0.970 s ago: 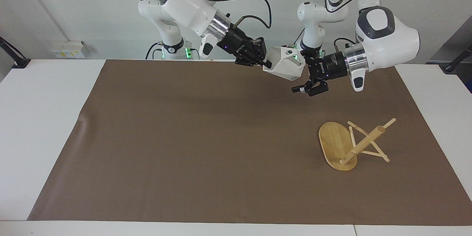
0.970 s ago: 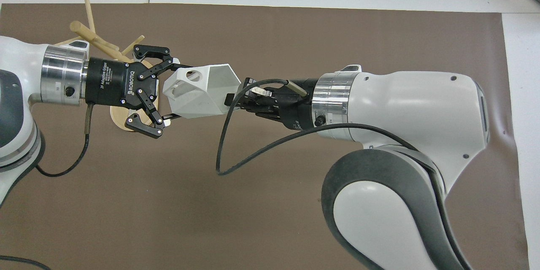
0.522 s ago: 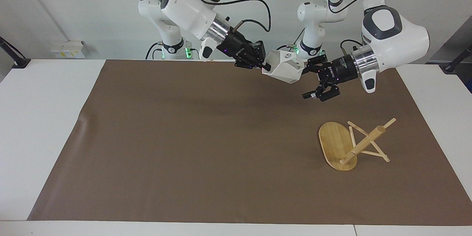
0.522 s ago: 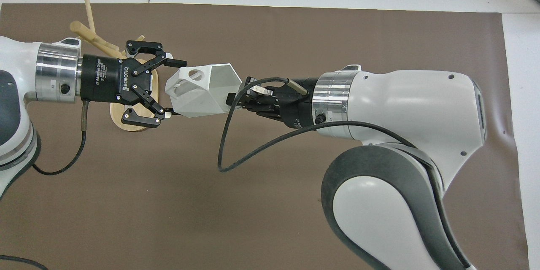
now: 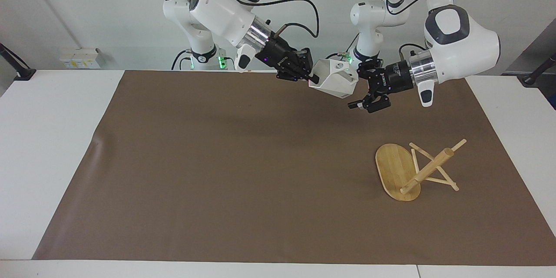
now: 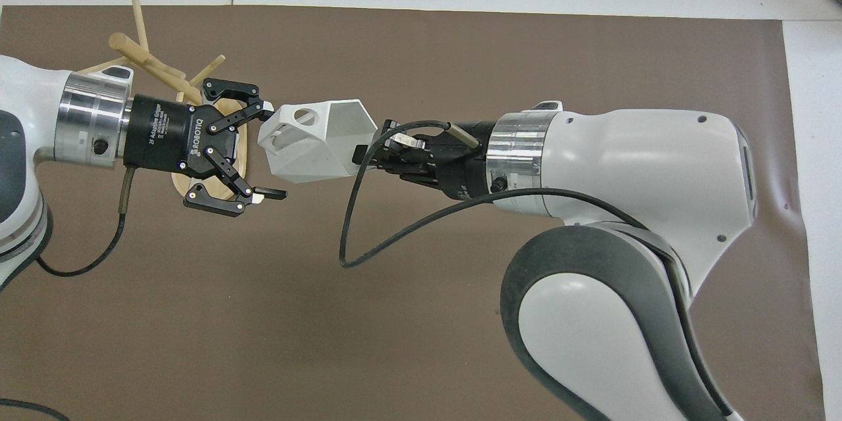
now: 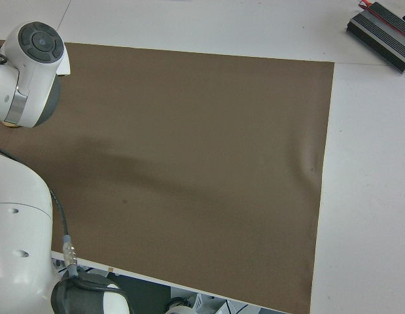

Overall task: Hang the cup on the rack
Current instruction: 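Close the left gripper on the cup held by the right gripper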

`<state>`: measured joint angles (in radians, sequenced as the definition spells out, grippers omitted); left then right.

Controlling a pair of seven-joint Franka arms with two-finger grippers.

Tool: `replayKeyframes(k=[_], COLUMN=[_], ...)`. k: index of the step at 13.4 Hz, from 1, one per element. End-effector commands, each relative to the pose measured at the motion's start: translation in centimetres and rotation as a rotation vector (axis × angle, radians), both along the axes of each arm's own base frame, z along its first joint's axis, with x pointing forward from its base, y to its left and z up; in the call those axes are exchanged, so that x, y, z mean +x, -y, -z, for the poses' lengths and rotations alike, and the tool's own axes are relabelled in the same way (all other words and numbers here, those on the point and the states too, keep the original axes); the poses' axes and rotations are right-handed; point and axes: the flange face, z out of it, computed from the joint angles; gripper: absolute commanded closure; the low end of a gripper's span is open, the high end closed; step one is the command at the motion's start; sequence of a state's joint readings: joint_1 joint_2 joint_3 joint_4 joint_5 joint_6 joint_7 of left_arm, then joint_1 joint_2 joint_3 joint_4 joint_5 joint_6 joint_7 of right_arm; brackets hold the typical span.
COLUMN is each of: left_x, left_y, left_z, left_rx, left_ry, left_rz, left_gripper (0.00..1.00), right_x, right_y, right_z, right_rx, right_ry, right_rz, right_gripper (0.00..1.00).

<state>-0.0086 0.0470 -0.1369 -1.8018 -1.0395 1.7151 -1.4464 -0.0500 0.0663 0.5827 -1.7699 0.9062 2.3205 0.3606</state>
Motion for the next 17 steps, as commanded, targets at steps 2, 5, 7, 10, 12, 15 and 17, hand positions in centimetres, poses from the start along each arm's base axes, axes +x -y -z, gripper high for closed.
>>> replayKeyframes(k=[2, 5, 7, 10, 12, 15, 17], left_x=[-1.0, -1.0, -0.8, -0.7, -0.9, -0.6, -0.3], left_y=[0.6, 0.7, 0.7, 1.6, 2.0, 1.5, 0.8], left_z=[-1.7, -2.1, -2.5, -2.6, -2.7, -2.3, -2.3], left_rx=[0.006, 0.011, 0.011, 0.014, 0.016, 0.018, 0.018], left_ry=[-0.044, -0.048, -0.044, -0.037, -0.039, -0.035, -0.027], left_rz=[0.003, -0.02, -0.038, -0.057, -0.056, -0.076, -0.097], left_gripper=[0.0, 0.0, 0.0, 0.0, 0.0, 0.58, 1.0], right_x=[-0.1, -0.1, -0.1, -0.1, -0.1, -0.1, -0.1], right_y=[0.1, 0.1, 0.1, 0.1, 0.1, 0.1, 0.1], right_z=[-0.2, -0.1, -0.2, -0.2, -0.2, -0.1, -0.2], right_rx=[0.009, 0.007, 0.008, 0.008, 0.008, 0.007, 0.008], right_ry=[0.009, 0.008, 0.009, 0.009, 0.008, 0.008, 0.008], right_rz=[0.023, 0.022, 0.022, 0.022, 0.023, 0.022, 0.023], right_gripper=[1.0, 1.0, 1.0, 1.0, 1.0, 1.0, 1.0])
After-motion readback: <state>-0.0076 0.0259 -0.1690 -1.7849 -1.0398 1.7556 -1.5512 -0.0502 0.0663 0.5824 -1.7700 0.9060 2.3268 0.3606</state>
